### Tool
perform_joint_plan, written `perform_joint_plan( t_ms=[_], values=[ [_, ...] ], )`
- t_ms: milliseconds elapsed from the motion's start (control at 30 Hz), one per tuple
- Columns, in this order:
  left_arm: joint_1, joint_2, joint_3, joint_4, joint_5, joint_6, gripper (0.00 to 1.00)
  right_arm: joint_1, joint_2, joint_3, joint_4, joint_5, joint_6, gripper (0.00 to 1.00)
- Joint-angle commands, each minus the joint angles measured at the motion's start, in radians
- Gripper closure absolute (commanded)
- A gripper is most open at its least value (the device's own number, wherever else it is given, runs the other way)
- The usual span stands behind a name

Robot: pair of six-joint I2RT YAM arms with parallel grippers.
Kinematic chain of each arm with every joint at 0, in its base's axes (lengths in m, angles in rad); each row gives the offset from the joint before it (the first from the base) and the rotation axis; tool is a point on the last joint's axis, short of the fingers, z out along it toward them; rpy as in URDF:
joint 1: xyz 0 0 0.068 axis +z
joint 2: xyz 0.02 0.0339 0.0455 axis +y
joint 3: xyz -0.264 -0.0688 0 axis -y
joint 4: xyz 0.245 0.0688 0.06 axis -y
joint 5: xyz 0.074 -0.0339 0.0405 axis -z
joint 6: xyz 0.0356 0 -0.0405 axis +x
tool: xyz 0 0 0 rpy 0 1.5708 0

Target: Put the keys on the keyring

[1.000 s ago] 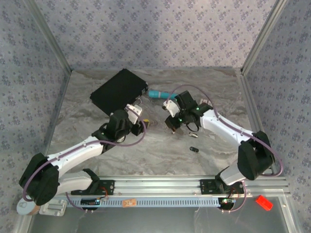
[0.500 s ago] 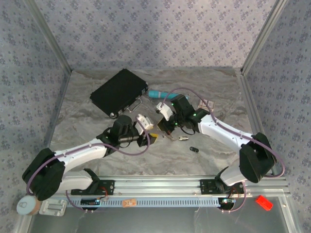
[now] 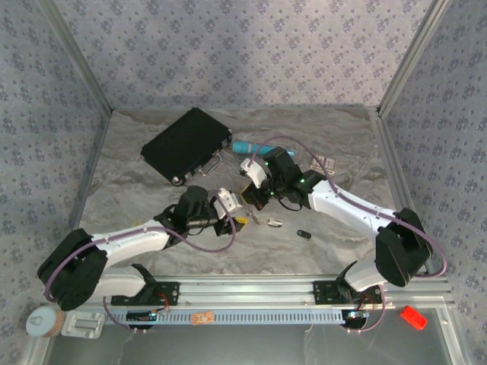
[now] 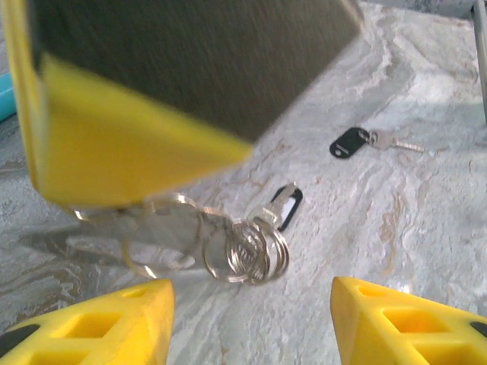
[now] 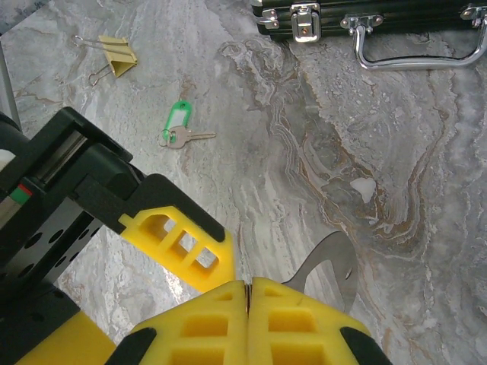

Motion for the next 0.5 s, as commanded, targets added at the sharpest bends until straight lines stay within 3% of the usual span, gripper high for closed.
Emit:
perform_joint_plan(
  t_ms=[0,200,467],
  values=[
    [-0.006,-0.062,-0.059,0.089,-0.026,0.062,0.44,0.009,-0.004,0.032,-0.001,0.013,-0.008,1.0],
    [0.014,-0.085,-0.124,0.168,-0.085,0.028,0.41,0.017,-0.011,0.014,0.005,-0.009,-0.048,1.0],
    [0.026,-0.067,-0.125,0.248,-0.047,-0.001,0.35,0.039,-0.013,0.01,0.009,-0.044,-0.063,1.0]
  ],
)
